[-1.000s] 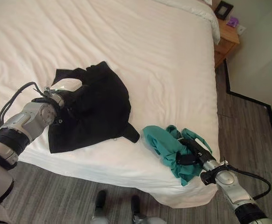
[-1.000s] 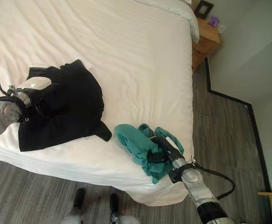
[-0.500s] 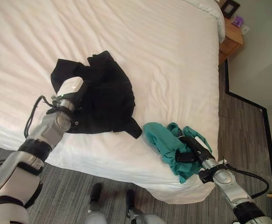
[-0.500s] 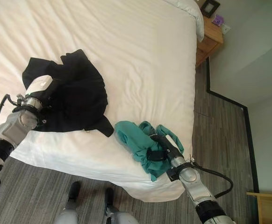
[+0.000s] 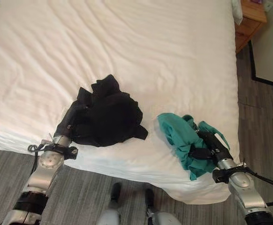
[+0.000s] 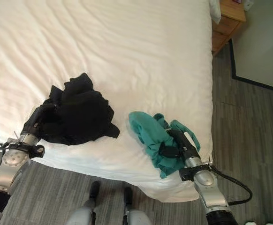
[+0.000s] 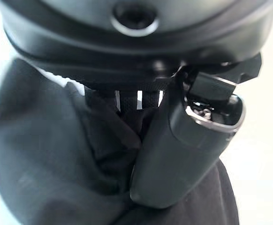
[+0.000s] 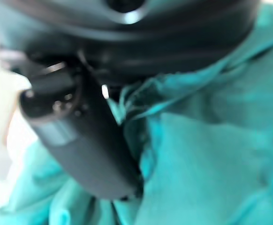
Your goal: Pick up bed clothes into laundry basket.
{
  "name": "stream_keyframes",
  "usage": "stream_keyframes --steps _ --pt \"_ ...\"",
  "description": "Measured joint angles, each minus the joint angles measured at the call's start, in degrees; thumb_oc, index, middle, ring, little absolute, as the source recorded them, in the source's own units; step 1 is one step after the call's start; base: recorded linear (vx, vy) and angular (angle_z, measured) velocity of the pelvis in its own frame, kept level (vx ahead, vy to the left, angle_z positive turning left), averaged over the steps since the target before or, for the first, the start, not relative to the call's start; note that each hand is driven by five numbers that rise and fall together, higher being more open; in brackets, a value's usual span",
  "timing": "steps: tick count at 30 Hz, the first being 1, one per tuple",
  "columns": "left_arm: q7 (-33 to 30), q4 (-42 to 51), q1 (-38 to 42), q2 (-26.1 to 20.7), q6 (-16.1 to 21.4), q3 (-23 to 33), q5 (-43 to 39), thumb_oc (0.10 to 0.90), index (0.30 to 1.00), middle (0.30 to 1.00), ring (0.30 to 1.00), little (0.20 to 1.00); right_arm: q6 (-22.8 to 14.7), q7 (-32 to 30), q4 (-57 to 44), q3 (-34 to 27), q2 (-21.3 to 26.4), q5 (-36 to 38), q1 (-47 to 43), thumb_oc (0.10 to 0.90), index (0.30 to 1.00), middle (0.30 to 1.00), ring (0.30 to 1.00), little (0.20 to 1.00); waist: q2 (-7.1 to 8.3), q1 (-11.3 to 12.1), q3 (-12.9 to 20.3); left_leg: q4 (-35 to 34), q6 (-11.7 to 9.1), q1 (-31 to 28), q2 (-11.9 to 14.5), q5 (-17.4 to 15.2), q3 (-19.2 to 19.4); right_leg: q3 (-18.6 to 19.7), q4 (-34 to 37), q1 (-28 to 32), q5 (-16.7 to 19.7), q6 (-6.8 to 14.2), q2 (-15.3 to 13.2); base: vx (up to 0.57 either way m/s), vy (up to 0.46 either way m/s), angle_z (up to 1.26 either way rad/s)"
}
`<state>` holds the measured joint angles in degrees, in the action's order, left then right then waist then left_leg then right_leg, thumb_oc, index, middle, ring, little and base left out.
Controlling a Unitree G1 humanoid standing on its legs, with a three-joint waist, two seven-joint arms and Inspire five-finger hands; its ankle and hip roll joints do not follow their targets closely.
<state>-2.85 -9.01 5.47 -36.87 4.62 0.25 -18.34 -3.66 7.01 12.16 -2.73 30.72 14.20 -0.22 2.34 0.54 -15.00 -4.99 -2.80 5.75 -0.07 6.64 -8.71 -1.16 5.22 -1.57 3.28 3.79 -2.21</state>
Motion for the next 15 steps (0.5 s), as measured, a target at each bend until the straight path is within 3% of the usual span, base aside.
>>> stream_keyframes --steps 2,5,9,12,15 --pt "-0.28 3.27 -4.86 3.50 0.11 6.19 -1.36 0.400 0.300 0.300 0.300 0.300 1.52 -0.54 -2.20 -2.08 -1.20 0.94 1.39 0.400 0.300 0.300 0.300 0.300 -0.88 0.22 0.51 0.00 0.25 -1.33 -0.04 -0.29 -0.09 -0.01 0.00 1.31 -0.22 0.02 -0.04 0.04 0.015 0.04" --pt "-0.52 5.55 -8.60 6.94 0.17 9.74 -2.47 0.400 0.300 0.300 0.300 0.300 1.54 -1.28 -4.50 -4.32 -2.40 2.25 3.52 0.400 0.300 0.300 0.300 0.300 -2.24 0.93 1.44 0.00 0.50 -2.53 -0.20 -0.45 -0.87 -0.21 -0.02 2.89 -0.68 0.15 -0.10 0.02 0.023 0.12" --pt "-0.30 7.26 -15.21 16.82 0.23 13.53 -2.78 0.400 0.300 0.300 0.300 0.300 1.72 -2.32 -5.86 -5.59 -5.37 2.65 6.22 0.400 0.300 0.300 0.300 0.300 -3.98 2.11 3.17 -0.01 0.90 -4.18 -0.51 -0.63 -1.19 -0.33 0.02 4.67 -1.22 0.31 -0.42 0.01 -0.009 0.05" --pt "-0.41 5.73 -19.95 22.62 0.17 13.42 -5.42 0.400 0.300 0.300 0.300 0.300 2.30 -2.48 -5.86 -4.96 -7.86 2.65 8.89 0.400 0.300 0.300 0.300 0.300 -3.87 3.21 5.67 0.00 1.21 -4.70 -0.66 -0.87 -1.36 -0.43 0.03 5.23 -1.71 0.11 -0.48 -0.04 -0.023 0.04" --pt "-0.51 2.58 -21.64 25.24 -0.23 12.95 -7.54 0.400 0.300 0.300 0.300 0.300 2.98 -2.44 -5.86 -3.65 -9.51 2.66 10.10 0.400 0.300 0.300 0.300 0.300 -3.46 3.57 6.21 -0.01 1.29 -5.52 -0.70 -0.96 -1.70 -0.89 0.11 6.33 -1.98 0.15 -0.50 0.01 -0.026 0.08"
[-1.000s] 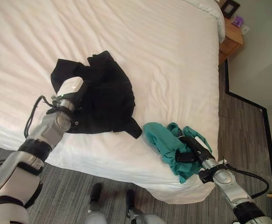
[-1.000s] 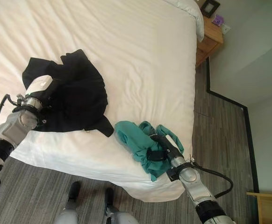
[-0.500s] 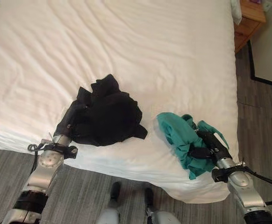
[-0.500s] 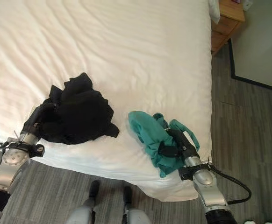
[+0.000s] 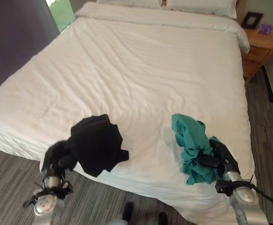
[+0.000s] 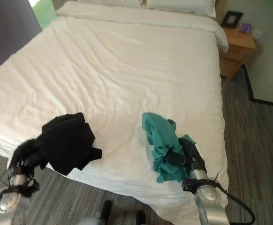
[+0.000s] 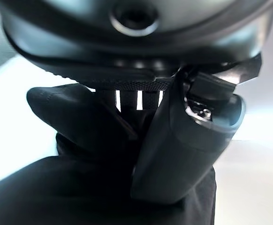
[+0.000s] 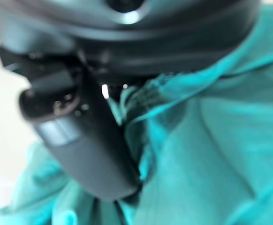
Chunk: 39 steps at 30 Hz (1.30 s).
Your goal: Pick up bed clothes into laundry basket.
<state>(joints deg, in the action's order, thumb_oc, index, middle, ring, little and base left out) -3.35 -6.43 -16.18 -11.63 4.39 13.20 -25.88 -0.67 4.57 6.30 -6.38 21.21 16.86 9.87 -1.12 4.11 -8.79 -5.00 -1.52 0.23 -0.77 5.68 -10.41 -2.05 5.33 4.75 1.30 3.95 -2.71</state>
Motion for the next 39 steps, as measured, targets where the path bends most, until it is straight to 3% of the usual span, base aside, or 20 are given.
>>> stream_keyframes --steps 7,10,12,13,14,15,16,18,19,23,25,27,29,31,33,35,36,37,38,39 --pt "0.33 0.25 -0.57 -5.59 -1.00 -0.22 1.27 0.400 0.300 0.300 0.300 0.300 0.74 0.14 -0.39 1.37 0.35 -0.14 0.25 0.400 0.300 0.300 0.300 0.300 2.23 1.34 1.97 0.61 -0.08 0.41 -0.22 0.05 -1.41 -1.37 -0.07 0.47 -0.30 0.21 0.02 -0.12 -0.021 0.12" --pt "0.24 0.22 3.30 -7.51 -0.85 -2.08 1.30 0.400 0.300 0.300 0.300 0.300 0.61 -0.04 0.30 2.17 3.85 -0.04 -0.50 0.400 0.300 0.300 0.300 0.300 1.75 1.80 1.51 6.98 -1.48 6.77 -1.61 -0.56 -4.46 -4.12 -0.63 -2.26 -0.31 -0.09 -0.38 -0.38 0.067 0.43" --pt "-0.01 0.20 4.79 -7.79 -0.81 -2.30 1.26 0.400 0.300 0.300 0.300 0.300 0.63 0.08 3.53 5.13 5.93 -0.02 -5.23 0.400 0.300 0.300 0.300 0.300 1.27 3.04 0.71 7.13 -2.96 8.09 -0.44 0.11 -4.55 -3.20 -2.67 -4.95 0.37 -1.40 -0.23 -0.30 0.100 -0.10" --pt "0.00 0.30 5.58 -8.15 -0.78 -2.45 1.23 0.400 0.300 0.300 0.300 0.300 0.71 -0.04 4.57 5.68 5.12 -0.02 -6.36 0.400 0.300 0.300 0.300 0.300 3.48 3.31 0.11 6.66 -9.38 8.60 -0.92 0.10 -4.34 -3.13 -2.97 -6.44 0.70 -3.59 -2.17 -0.27 0.124 -0.05" --pt "0.35 0.41 6.85 -8.39 -0.65 -2.52 1.22 0.400 0.300 0.300 0.300 0.300 0.72 0.08 4.21 5.88 4.42 -0.03 -7.45 0.400 0.300 0.300 0.300 0.300 5.89 3.34 -1.59 21.45 -4.08 12.12 -2.61 -4.38 -2.59 -2.92 -2.70 -6.43 2.32 -3.65 -4.75 -0.24 0.174 -0.11" --pt "0.42 0.29 6.65 -8.49 -0.68 -2.58 1.21 0.400 0.300 0.300 0.300 0.300 0.68 0.61 3.27 6.09 4.02 -0.05 -7.46 0.400 0.300 0.300 0.300 0.300 7.09 3.18 -2.27 33.75 -1.48 12.47 -1.28 -9.28 -2.58 -1.76 -3.35 -6.81 2.60 -3.58 -5.71 -0.22 0.247 -0.01" --pt "0.40 0.33 6.18 -8.13 -0.73 -3.18 1.24 0.400 0.300 0.300 0.300 0.300 0.37 0.61 1.24 5.48 4.17 -0.05 -6.04 0.400 0.300 0.300 0.300 0.300 6.25 1.86 -2.40 37.97 -4.38 9.32 3.24 -10.13 -2.89 -2.21 -4.41 -6.22 2.24 -3.18 -5.35 -0.34 0.457 -0.01" --pt "1.05 0.47 6.11 -6.68 -0.26 -4.41 1.22 0.400 0.300 0.300 0.300 0.300 0.09 0.47 0.28 2.46 4.26 -0.01 -3.62 0.400 0.300 0.300 0.300 0.300 5.34 -2.31 -2.86 37.03 -9.66 1.37 11.31 -8.85 -5.56 -1.66 -9.37 -8.24 1.01 -1.96 -5.71 -0.27 0.389 0.18" --pt "1.88 1.10 5.94 -6.37 -0.33 -4.73 1.23 0.400 0.300 0.300 0.300 0.300 0.07 -0.06 0.47 1.08 4.63 0.00 -3.69 0.400 0.300 0.300 0.300 0.300 3.93 -3.49 -2.71 31.41 -7.41 -2.45 13.42 -3.54 -6.01 -1.76 -12.45 -10.12 0.32 -1.02 -5.31 -0.25 0.319 0.02" --pt "2.64 0.85 7.77 -6.73 -0.55 -5.99 1.46 0.400 0.300 0.300 0.300 0.300 0.65 -0.75 2.77 -2.21 5.10 0.01 -0.77 0.400 0.300 0.300 0.300 0.300 4.41 -5.78 -2.67 25.09 -13.02 -7.67 12.53 -15.97 -7.05 3.75 -17.27 -15.11 2.07 3.49 -9.40 -0.46 0.469 -0.14" --pt "2.45 1.33 7.15 -9.14 -0.53 -5.82 1.51 0.400 0.300 0.300 0.300 0.300 0.76 -0.97 3.50 -1.17 4.71 0.37 -0.22 0.400 0.300 0.300 0.300 0.300 4.31 -6.45 -1.95 22.39 -11.10 -9.21 10.56 -23.57 -8.54 5.54 -17.86 -17.12 2.65 6.16 -10.11 -0.51 0.467 -0.36" --pt "2.52 1.33 7.88 -11.20 -0.18 -5.75 1.87 0.400 0.300 0.300 0.300 0.300 0.82 -0.77 4.17 -0.18 3.74 0.45 1.94 0.400 0.300 0.300 0.300 0.300 5.89 -7.14 -1.19 19.01 -6.07 -10.28 7.26 -28.84 -8.56 5.80 -17.25 -19.63 5.89 8.72 -13.40 -0.78 0.610 -0.10" --pt "2.59 0.14 6.70 -12.95 0.30 -6.06 3.63 0.400 0.300 0.300 0.300 0.300 0.86 -0.92 4.54 0.50 -0.52 0.45 3.81 0.400 0.300 0.300 0.300 0.300 8.33 -5.15 -0.38 23.14 -4.74 -6.51 2.22 -29.02 -5.24 5.15 -12.36 -20.34 12.62 7.73 -16.97 -0.57 0.331 -0.38" --pt "2.69 -1.39 4.89 -13.59 0.26 -6.37 4.66 0.400 0.300 0.300 0.300 0.300 0.84 -0.60 6.45 2.87 -2.31 0.49 2.81 0.400 0.300 0.300 0.300 0.300 7.78 -3.79 -1.15 30.38 -2.25 -2.68 0.39 -30.34 -1.67 1.48 -8.69 -20.78 21.16 4.04 -17.92 -0.72 0.308 -0.63" --pt "3.37 -1.96 3.79 -12.73 0.21 -5.45 5.18 0.400 0.300 0.300 0.300 0.300 1.23 0.22 6.32 4.28 -2.91 0.18 4.04 0.400 0.300 0.300 0.300 0.300 6.68 -2.98 -2.61 35.18 0.48 1.28 -2.11 -31.70 -2.50 4.33 -7.19 -23.11 28.85 -4.12 -17.23 -0.70 0.332 -0.59" --pt "3.12 -2.49 3.15 -11.03 -0.59 -5.02 4.57 0.400 0.300 0.300 0.300 0.300 1.90 1.94 6.37 4.23 -3.25 0.19 7.27 0.400 0.300 0.300 0.300 0.300 4.83 -3.26 -3.26 35.21 2.19 3.10 -0.95 -29.19 -1.29 8.56 -23.81 -24.76 8.48 4.67 -13.19 -0.54 0.317 -0.03" --pt "3.42 -1.99 2.78 -10.69 -0.72 -5.12 4.53 0.400 0.300 0.300 0.300 0.300 2.04 2.16 6.34 4.06 -3.18 0.07 9.29 0.400 0.300 0.300 0.300 0.300 4.84 -3.32 -3.14 33.65 1.80 3.16 -1.09 -27.72 -0.62 6.54 -33.27 -24.97 1.24 5.72 -11.34 -0.49 0.306 -0.06" --pt "3.59 -1.21 1.15 -9.95 -0.76 -4.04 4.33 0.400 0.300 0.300 0.300 0.300 2.56 2.36 6.31 3.81 -3.17 -0.27 10.01 0.400 0.300 0.300 0.300 0.300 5.76 -1.71 -2.72 31.64 1.16 2.69 -1.66 -25.95 1.71 3.38 -37.35 -24.85 -2.40 3.89 -9.87 -0.64 0.302 -0.85" --pt "2.74 -0.56 -1.59 -9.37 -1.04 -2.74 3.45 0.400 0.300 0.300 0.300 0.300 2.55 2.35 6.39 3.67 -2.94 -0.85 8.30 0.400 0.300 0.300 0.300 0.300 5.43 -0.77 -2.78 32.72 1.15 4.15 -1.10 -24.29 5.21 -0.74 -31.51 -24.10 1.38 -0.68 -9.51 -0.50 0.213 -1.37" --pt "2.76 -0.43 -2.27 -9.35 -1.83 -2.58 3.46 0.400 0.300 0.300 0.300 0.300 2.31 2.18 6.39 3.33 -3.56 -0.98 6.19 0.400 0.300 0.300 0.300 0.300 5.93 -1.01 -3.45 33.86 2.70 5.73 -1.98 -23.04 6.24 -0.49 -23.98 -24.01 6.96 0.92 -8.06 -0.47 0.134 -2.19"
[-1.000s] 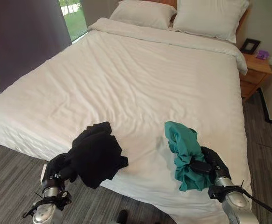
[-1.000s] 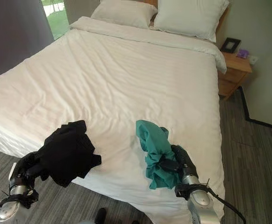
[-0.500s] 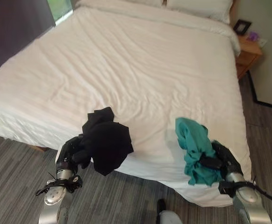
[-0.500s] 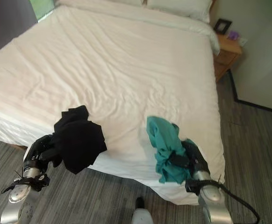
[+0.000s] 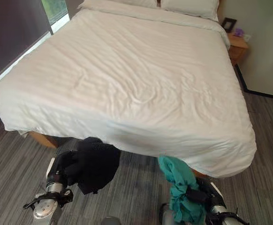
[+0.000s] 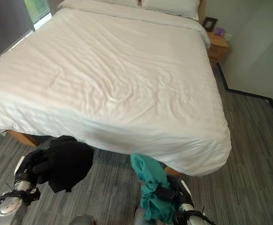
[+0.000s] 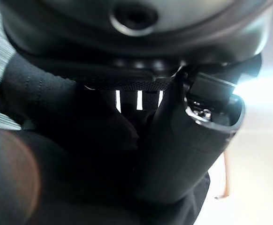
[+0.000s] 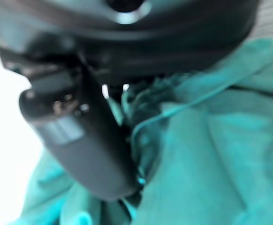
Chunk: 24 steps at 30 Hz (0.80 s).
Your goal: Pick up bed clothes into laundry basket.
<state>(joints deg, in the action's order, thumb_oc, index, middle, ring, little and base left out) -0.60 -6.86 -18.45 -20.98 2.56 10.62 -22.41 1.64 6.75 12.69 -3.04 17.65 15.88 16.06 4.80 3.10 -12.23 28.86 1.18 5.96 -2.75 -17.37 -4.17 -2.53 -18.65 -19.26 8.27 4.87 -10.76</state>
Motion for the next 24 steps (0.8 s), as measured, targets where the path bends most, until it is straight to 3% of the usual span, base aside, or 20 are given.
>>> stream_keyframes --steps 1,2,3,4,6,8,9,10,11,12,14,15,16,17,19,20,21,22,23,24 --pt "-0.10 0.31 -1.09 2.12 -0.52 1.86 0.03 0.400 0.300 0.300 0.300 0.300 -0.34 -0.17 1.09 -0.44 -0.27 -0.54 -3.15 0.400 0.300 0.300 0.300 0.300 -0.66 2.88 2.69 -0.76 6.00 4.15 -2.22 1.89 0.73 1.71 13.34 1.92 8.82 4.85 1.66 -0.46 0.010 -2.66" --pt "-0.17 0.28 1.28 4.25 -0.84 3.19 0.02 0.400 0.300 0.300 0.300 0.300 -0.87 -0.88 0.38 -1.33 0.06 -0.94 -6.60 0.400 0.300 0.300 0.300 0.300 -2.80 3.90 1.09 -5.18 7.58 4.74 -1.19 3.66 3.19 -1.48 -0.33 1.48 -5.04 2.08 1.94 -0.46 0.010 -2.37" --pt "0.02 0.38 3.13 4.85 -1.82 2.79 0.05 0.400 0.300 0.300 0.300 0.300 -0.88 -1.28 -0.28 -1.22 0.71 -1.24 -6.56 0.400 0.300 0.300 0.300 0.300 -2.18 3.75 1.16 -6.59 7.29 4.03 -1.57 5.47 4.74 -3.58 -7.94 2.69 -12.21 2.30 -0.69 -0.47 -0.025 -1.81" --pt "0.09 2.75 2.48 4.90 -1.63 2.94 0.01 0.400 0.300 0.300 0.300 0.300 0.05 -1.71 -0.25 0.64 1.59 -2.31 -7.24 0.400 0.300 0.300 0.300 0.300 -0.87 5.88 1.64 -9.00 7.29 3.05 -0.70 6.65 9.17 -6.51 -16.04 2.89 -15.65 2.61 -3.74 -0.41 -0.120 -1.37" --pt "0.78 7.30 1.22 2.26 -1.37 2.38 0.05 0.400 0.300 0.300 0.300 0.300 0.07 -1.37 -0.79 1.63 1.31 -3.33 -6.41 0.400 0.300 0.300 0.300 0.300 0.80 7.31 3.83 -12.64 7.25 2.70 0.81 9.35 15.18 -11.43 -17.82 8.31 -17.70 4.99 -6.88 -0.47 -0.231 -1.73" --pt "0.66 8.82 1.16 0.55 -0.03 3.11 -0.04 0.400 0.300 0.300 0.300 0.300 -0.11 -1.66 -2.33 3.32 1.94 -3.45 -7.58 0.400 0.300 0.300 0.300 0.300 2.60 10.20 6.00 -17.83 5.60 2.68 2.54 11.84 21.34 -18.48 -9.54 13.97 -18.70 6.76 -8.95 -0.27 -0.310 -1.80" --pt "0.28 8.85 2.26 -0.67 0.08 2.59 -0.06 0.400 0.300 0.300 0.300 0.300 -0.43 -1.66 -2.69 4.26 1.97 -3.42 -7.98 0.400 0.300 0.300 0.300 0.300 3.45 9.22 6.38 -18.74 3.61 3.19 3.09 14.52 23.09 -20.25 -0.78 18.07 -16.09 6.68 -7.72 -0.30 -0.373 -1.47" --pt "-0.31 8.70 3.92 -1.53 0.07 2.09 -0.08 0.400 0.300 0.300 0.300 0.300 -0.44 -1.46 -3.20 5.06 2.18 -3.43 -8.28 0.400 0.300 0.300 0.300 0.300 3.88 8.41 6.48 -19.12 2.90 4.24 4.18 15.94 25.50 -18.92 8.60 21.29 -15.86 6.87 -5.17 -0.35 -0.438 -1.18" --pt "-0.17 7.34 5.55 -1.55 0.10 1.15 -0.10 0.400 0.300 0.300 0.300 0.300 -0.39 -1.46 -2.95 5.33 2.19 -3.43 -9.35 0.400 0.300 0.300 0.300 0.300 2.50 8.48 6.15 -18.83 2.28 4.64 5.62 16.80 26.92 -18.10 14.95 22.88 -13.05 4.35 -2.62 -0.25 -0.244 -0.98" --pt "-0.24 6.76 6.44 -1.11 -0.04 -1.31 -0.10 0.400 0.300 0.300 0.300 0.300 -0.37 -1.50 -3.09 5.86 3.22 -3.42 -8.43 0.400 0.300 0.300 0.300 0.300 0.94 6.48 6.65 -19.44 0.92 4.38 7.84 17.86 27.24 -17.23 17.54 22.70 -11.93 3.59 -0.51 -0.25 -0.234 -0.79" --pt "-0.03 6.79 6.98 -0.76 -0.02 -4.67 -0.07 0.400 0.300 0.300 0.300 0.300 -0.21 -1.60 -2.67 6.71 4.80 -3.55 -7.29 0.400 0.300 0.300 0.300 0.300 -0.93 4.81 6.75 -20.84 -1.71 2.96 10.03 19.48 28.40 -13.86 18.48 21.96 -11.09 1.07 1.75 -0.17 -0.094 -0.80" --pt "-0.32 7.44 6.59 -0.58 -0.07 -5.32 -0.02 0.400 0.300 0.300 0.300 0.300 -0.10 -1.80 -2.74 7.23 5.08 -3.77 -6.91 0.400 0.300 0.300 0.300 0.300 -0.64 3.29 6.56 -19.81 -2.04 2.71 11.26 20.70 26.10 -11.09 18.13 20.87 -10.35 0.06 2.43 -0.15 -0.216 -2.06" --pt "-1.29 7.01 6.17 -1.09 -0.08 -5.55 0.03 0.400 0.300 0.300 0.300 0.300 -0.30 -1.92 -2.98 7.53 4.29 -3.77 -8.31 0.400 0.300 0.300 0.300 0.300 0.33 4.30 6.26 -17.61 -3.09 2.78 11.71 21.81 18.14 -3.49 15.32 17.92 -10.54 -2.01 3.24 -0.01 -0.212 -2.45" --pt "-1.79 7.26 5.66 -0.71 -0.11 -6.17 0.09 0.400 0.300 0.300 0.300 0.300 -0.50 -1.94 -3.38 7.63 5.30 -3.59 -8.73 0.400 0.300 0.300 0.300 0.300 1.51 2.60 5.81 -16.21 -2.85 1.51 9.63 20.94 8.13 2.34 15.39 16.29 -8.52 -2.41 4.17 -0.01 -0.209 -2.81" --pt "-1.77 6.97 6.36 0.55 0.19 -5.97 0.05 0.400 0.300 0.300 0.300 0.300 -0.84 -2.19 -3.52 6.82 7.54 -3.25 -10.11 0.400 0.300 0.300 0.300 0.300 1.42 2.23 5.64 -17.02 -3.26 -2.64 6.52 14.77 -3.34 11.46 15.36 14.68 -6.71 -3.39 5.79 0.02 -0.098 -2.66" --pt "-1.37 7.11 7.96 1.22 0.14 -6.43 0.06 0.400 0.300 0.300 0.300 0.300 -0.90 -2.29 -3.92 5.30 9.26 -3.30 -9.88 0.400 0.300 0.300 0.300 0.300 1.04 -0.82 5.47 -17.14 -2.66 -3.84 5.86 13.53 -4.83 14.68 15.90 14.67 -6.17 -3.65 7.64 0.04 -0.092 -2.12" --pt "-1.53 7.44 8.20 1.43 0.42 -6.23 0.04 0.400 0.300 0.300 0.300 0.300 -0.93 -2.28 -3.87 5.29 9.88 -3.31 -10.27 0.400 0.300 0.300 0.300 0.300 0.77 -0.91 5.38 -17.69 -1.92 -4.22 5.91 12.38 -5.14 16.41 15.61 14.56 -5.62 -3.01 8.51 0.03 -0.027 -1.52" --pt "-1.38 7.38 9.98 1.43 0.41 -6.38 0.05 0.400 0.300 0.300 0.300 0.300 -0.93 -2.58 -4.09 4.72 10.49 -3.31 -9.94 0.400 0.300 0.300 0.300 0.300 1.52 -2.47 5.36 -18.10 -1.92 -7.39 6.31 11.60 -5.45 20.41 15.83 14.02 -4.28 -2.09 10.45 0.05 -0.030 -1.88" --pt "-2.03 7.58 10.21 0.93 1.08 -5.69 0.04 0.400 0.300 0.300 0.300 0.300 -1.12 -2.53 -4.00 5.26 10.80 -3.34 -11.11 0.400 0.300 0.300 0.300 0.300 3.04 -1.46 4.97 -16.38 -1.11 -7.90 5.59 10.86 -6.21 24.89 15.72 13.93 -4.05 -2.28 10.76 0.01 -0.016 -2.56" --pt "-2.24 7.42 11.23 0.08 1.08 -5.97 0.06 0.400 0.300 0.300 0.300 0.300 -1.19 -2.50 -4.61 4.74 10.27 -3.36 -10.74 0.400 0.300 0.300 0.300 0.300 5.17 -1.70 5.15 -13.21 -0.59 -8.04 3.83 10.61 -7.20 30.70 16.25 12.87 -3.47 -4.00 11.51 -0.01 -0.014 -2.22"
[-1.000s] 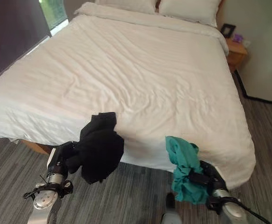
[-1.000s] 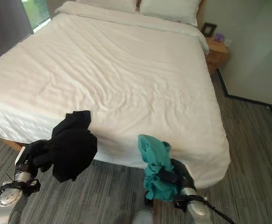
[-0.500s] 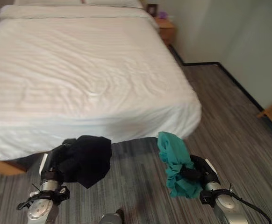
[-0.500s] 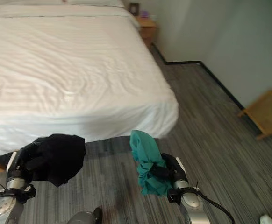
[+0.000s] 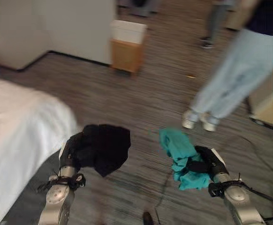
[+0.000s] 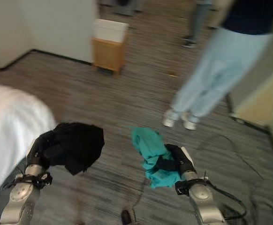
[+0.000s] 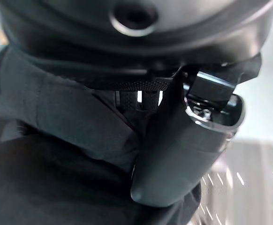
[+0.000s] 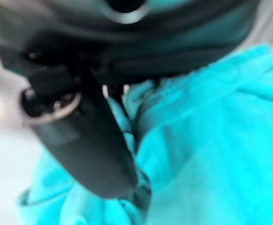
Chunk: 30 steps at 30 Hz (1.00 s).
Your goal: Pick up bed clothes into laundry basket.
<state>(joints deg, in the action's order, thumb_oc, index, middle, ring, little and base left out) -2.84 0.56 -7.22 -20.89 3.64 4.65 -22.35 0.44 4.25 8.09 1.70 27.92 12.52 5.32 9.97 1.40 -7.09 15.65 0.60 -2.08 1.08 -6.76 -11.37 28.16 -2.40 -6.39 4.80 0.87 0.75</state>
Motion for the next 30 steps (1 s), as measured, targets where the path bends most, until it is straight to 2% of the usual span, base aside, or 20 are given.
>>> stream_keyframes --steps 1,2,3,4,5,6,7,8,9,10,12,14,17,19,23,24,25,26,28,30 --pt "-0.41 -0.07 -0.02 -0.20 0.09 0.05 0.00 0.400 0.300 0.300 0.300 0.300 -0.23 0.09 -0.04 -0.11 -0.96 -0.01 -0.49 0.400 0.300 0.300 0.300 0.300 0.96 -0.24 0.23 1.82 1.85 1.56 -1.56 -1.99 -0.98 2.44 0.04 -0.06 0.74 -0.83 -0.36 -0.02 0.022 -2.41" --pt "-0.24 -0.47 1.02 -0.30 -0.02 -0.42 0.08 0.400 0.300 0.300 0.300 0.300 -0.48 0.14 -1.56 -1.23 -0.91 0.05 0.04 0.400 0.300 0.300 0.300 0.300 0.48 -0.66 0.41 -5.11 2.40 2.23 -4.04 -1.73 -1.80 3.54 1.30 -0.83 2.52 2.76 -1.70 -0.08 0.114 -1.77" --pt "-0.03 -0.86 2.50 -0.20 -0.03 -1.65 0.09 0.400 0.300 0.300 0.300 0.300 -0.48 0.05 -2.10 -1.75 -0.15 0.01 1.07 0.400 0.300 0.300 0.300 0.300 -1.10 -3.78 0.39 -5.78 1.11 2.77 -4.11 -1.10 -0.38 3.23 2.57 -1.06 1.52 5.46 -1.45 -0.14 0.136 -1.61" --pt "-0.63 -0.78 2.57 -0.01 0.01 -1.92 0.11 0.400 0.300 0.300 0.300 0.300 -0.57 0.60 -2.45 -1.38 -0.96 -0.09 2.36 0.400 0.300 0.300 0.300 0.300 -1.27 -5.24 0.85 -6.00 0.74 1.59 -4.84 -0.06 1.78 1.78 3.02 -1.66 -1.68 4.35 -2.09 -0.16 0.121 -1.13" --pt "-0.62 -0.71 2.85 -0.25 0.12 -1.91 0.13 0.400 0.300 0.300 0.300 0.300 -0.71 0.59 -2.90 -1.17 -1.77 -0.24 3.42 0.400 0.300 0.300 0.300 0.300 -1.75 -4.41 0.92 -6.95 1.12 1.59 -4.79 0.07 4.27 2.26 2.15 -2.36 -2.26 4.18 -2.43 -0.13 0.029 -1.14" --pt "-0.29 -0.92 3.39 -0.29 0.11 -2.31 0.15 0.400 0.300 0.300 0.300 0.300 -0.89 0.72 -3.11 -1.96 -2.76 -0.29 5.32 0.400 0.300 0.300 0.300 0.300 -3.15 -5.05 0.74 -7.91 1.56 1.23 -3.98 0.23 6.27 1.29 0.12 -3.74 -2.63 6.01 -2.30 -0.19 0.003 -1.10" --pt "-0.13 -0.77 3.29 -0.19 0.12 -2.64 0.19 0.400 0.300 0.300 0.300 0.300 -0.72 0.44 -3.19 -2.97 -3.83 -0.40 7.96 0.400 0.300 0.300 0.300 0.300 -4.89 -6.06 0.59 -9.27 1.89 0.21 -2.94 0.74 7.18 -3.51 -4.68 -4.78 -3.33 7.81 -1.43 -0.24 -0.002 -0.69" --pt "-0.14 -0.71 3.04 -0.28 0.14 -3.01 0.28 0.400 0.300 0.300 0.300 0.300 -0.69 0.44 -3.00 -3.21 -3.98 -0.42 9.29 0.400 0.300 0.300 0.300 0.300 -5.60 -6.17 0.59 -9.93 1.73 -0.90 -2.64 1.03 8.13 -7.70 -6.58 -4.68 -3.25 7.70 -1.01 -0.20 0.000 -0.66" --pt "-0.13 -0.56 2.40 -0.99 0.33 -3.08 0.68 0.400 0.300 0.300 0.300 0.300 -0.72 0.37 -1.81 -3.48 -4.99 -0.40 10.14 0.400 0.300 0.300 0.300 0.300 -6.62 -5.70 0.25 -9.99 2.06 -1.03 -2.25 0.77 9.86 -16.25 -9.61 -4.44 -3.08 6.12 -2.42 -0.10 -0.004 -0.66" --pt "-0.21 -1.12 2.26 -0.93 0.36 -3.15 1.35 0.400 0.300 0.300 0.300 0.300 -0.43 0.15 -0.66 -3.46 -5.49 -0.39 10.28 0.400 0.300 0.300 0.300 0.300 -7.07 -5.91 0.00 -10.74 1.88 -1.68 -2.41 0.70 10.31 -21.78 -7.25 -2.59 -2.54 2.08 -3.36 -0.04 -0.038 -0.44" --pt "-0.04 -2.86 2.32 0.20 0.15 -3.60 2.09 0.400 0.300 0.300 0.300 0.300 -0.17 -0.01 -0.24 -3.39 -5.31 -0.40 10.50 0.400 0.300 0.300 0.300 0.300 -9.41 -7.15 -0.61 -12.31 0.76 -3.05 -2.11 1.38 9.53 -22.39 -5.64 -1.52 -1.67 1.77 -3.11 -0.03 -0.041 0.00" --pt "-0.12 -3.05 0.73 2.85 0.16 -3.32 2.10 0.400 0.300 0.300 0.300 0.300 -0.17 -0.18 -0.21 -3.24 -5.34 -0.40 10.33 0.400 0.300 0.300 0.300 0.300 -10.42 -6.65 -0.37 -14.56 -0.16 -4.50 -1.48 2.23 9.54 -23.28 -0.20 1.86 0.34 1.17 -2.90 -0.01 -0.067 0.05" --pt "-0.15 -4.13 -1.59 4.15 -0.01 -3.45 2.18 0.400 0.300 0.300 0.300 0.300 -0.66 -0.92 -0.01 -3.44 -5.49 -0.17 8.29 0.400 0.300 0.300 0.300 0.300 -10.51 -5.18 -0.13 -16.54 -0.64 -5.80 -0.78 2.84 9.11 -23.01 4.77 4.66 2.61 0.83 -2.04 0.00 -0.078 0.03" --pt "-0.77 -4.89 -4.78 7.19 -0.02 -0.98 1.61 0.400 0.300 0.300 0.300 0.300 -1.12 -0.79 -0.04 -3.54 -5.90 4.02 6.49 0.400 0.300 0.300 0.300 0.300 -10.47 -3.61 0.00 -18.22 -1.07 -7.07 -0.04 3.63 9.59 -23.07 7.41 5.91 3.76 0.17 -1.56 0.02 -0.067 -0.06" --pt "-0.72 -6.23 -6.64 7.15 -0.42 -1.16 1.61 0.400 0.300 0.300 0.300 0.300 -1.38 -0.79 -0.03 -3.84 -6.74 8.74 6.31 0.400 0.300 0.300 0.300 0.300 -10.23 -2.11 0.13 -18.05 -1.67 -6.68 0.43 3.97 7.46 -24.79 7.50 6.89 3.85 -0.03 -1.07 -0.02 -0.049 0.21" --pt "-1.50 -6.42 -7.02 6.31 -0.41 -0.84 1.59 0.400 0.300 0.300 0.300 0.300 -1.39 -0.66 -0.01 -3.36 -7.10 9.32 5.98 0.400 0.300 0.300 0.300 0.300 -9.56 -0.67 1.26 -18.23 -1.96 -6.71 0.85 4.46 5.93 -26.11 7.52 7.61 3.63 0.10 -1.10 0.04 -0.020 0.21" --pt "-1.49 -6.42 -7.01 6.30 -0.42 -0.84 1.59 0.400 0.300 0.300 0.300 0.300 -1.38 -0.66 0.00 -3.36 -7.11 9.32 5.99 0.400 0.300 0.300 0.300 0.300 -9.56 -0.68 1.26 -18.23 -1.95 -6.71 0.85 4.46 5.93 -26.11 7.52 7.61 3.63 0.10 -1.10 0.03 -0.007 0.11" --pt "-1.26 -9.52 -5.36 4.47 0.15 -2.43 4.87 0.400 0.300 0.300 0.300 0.300 -3.27 -0.75 3.26 -3.40 -8.10 12.69 5.62 0.400 0.300 0.300 0.300 0.300 -9.54 -0.72 1.50 -18.16 -2.03 -7.12 0.97 4.51 6.08 -27.32 7.51 7.73 3.73 0.00 -1.33 0.04 0.003 0.09" --pt "-0.15 -15.72 -2.75 1.22 -0.86 -4.77 8.61 0.400 0.300 0.300 0.300 0.300 -3.16 -1.36 10.15 -3.21 -10.45 15.47 3.81 0.400 0.300 0.300 0.300 0.300 -9.67 -0.92 2.14 -18.17 -2.08 -7.22 1.02 4.52 6.12 -27.53 7.52 7.78 3.72 0.01 -1.31 0.05 0.007 0.03" --pt "-0.10 -17.60 -2.67 1.31 -1.83 -5.13 8.95 0.400 0.300 0.300 0.300 0.300 -3.03 -2.14 13.95 -2.23 -11.29 15.91 4.11 0.400 0.300 0.300 0.300 0.300 -9.88 -0.84 2.20 -18.34 -2.08 -7.26 0.96 4.58 6.18 -27.57 7.54 7.78 3.65 0.04 -1.45 0.08 0.009 -0.02"
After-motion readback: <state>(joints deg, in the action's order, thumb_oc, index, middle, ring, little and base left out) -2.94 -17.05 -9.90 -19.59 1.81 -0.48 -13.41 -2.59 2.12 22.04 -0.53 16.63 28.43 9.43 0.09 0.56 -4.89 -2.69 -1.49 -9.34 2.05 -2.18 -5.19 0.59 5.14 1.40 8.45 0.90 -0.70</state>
